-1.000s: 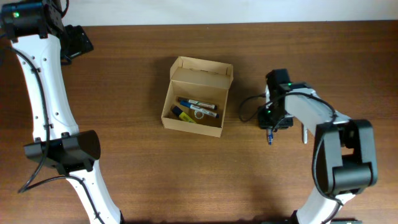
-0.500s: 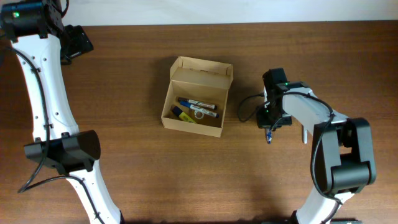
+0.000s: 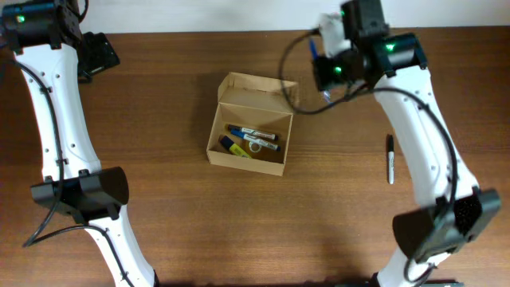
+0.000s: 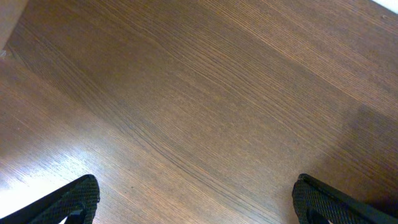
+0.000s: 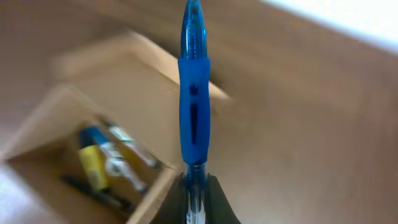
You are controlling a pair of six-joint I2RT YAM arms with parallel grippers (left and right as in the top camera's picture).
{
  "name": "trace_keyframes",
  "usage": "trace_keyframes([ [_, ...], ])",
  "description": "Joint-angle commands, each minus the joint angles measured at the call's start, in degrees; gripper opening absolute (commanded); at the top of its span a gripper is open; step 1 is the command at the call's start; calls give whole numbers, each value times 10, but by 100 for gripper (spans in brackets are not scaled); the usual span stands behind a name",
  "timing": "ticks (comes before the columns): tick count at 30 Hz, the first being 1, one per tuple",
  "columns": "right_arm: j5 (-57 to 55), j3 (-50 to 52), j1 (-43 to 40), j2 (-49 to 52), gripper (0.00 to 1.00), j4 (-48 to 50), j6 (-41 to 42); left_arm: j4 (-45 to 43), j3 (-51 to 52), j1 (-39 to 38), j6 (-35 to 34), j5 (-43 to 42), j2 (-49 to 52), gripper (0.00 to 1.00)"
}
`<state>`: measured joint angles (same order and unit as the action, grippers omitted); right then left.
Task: Pack container
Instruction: 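Carry the blue pen into the box and release it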
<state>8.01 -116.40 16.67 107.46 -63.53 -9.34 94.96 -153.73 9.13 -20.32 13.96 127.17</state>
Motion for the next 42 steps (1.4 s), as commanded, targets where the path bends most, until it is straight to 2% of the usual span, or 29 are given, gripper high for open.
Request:
trace_keyframes([
  [1, 17, -16, 70, -3, 4, -8, -157, 0, 2, 2, 7, 2, -11, 100],
  [5, 17, -15, 138, 13, 4, -9, -306, 0, 2, 2, 7, 2, -11, 100],
  [9, 17, -14, 174, 53, 4, -2, -369, 0, 2, 2, 7, 2, -11, 100],
  [23, 13, -14, 173, 226, 4, -52, -380, 0, 2, 2, 7, 2, -11, 100],
  [33, 10, -14, 173, 273, 4, -62, -374, 0, 2, 2, 7, 2, -11, 100],
  [34, 1, -14, 174, 273, 6, -59, -363, 0, 2, 2, 7, 2, -11, 100],
  [36, -32, -22, 174, 268, 50, -59, -329, 0, 2, 2, 7, 2, -11, 100],
  [37, -50, -27, 173, 264, 59, -59, -309, 0, 2, 2, 7, 2, -11, 100],
  [42, -87, -62, 173, 205, 52, -68, -248, 0, 2, 2, 7, 2, -11, 100],
])
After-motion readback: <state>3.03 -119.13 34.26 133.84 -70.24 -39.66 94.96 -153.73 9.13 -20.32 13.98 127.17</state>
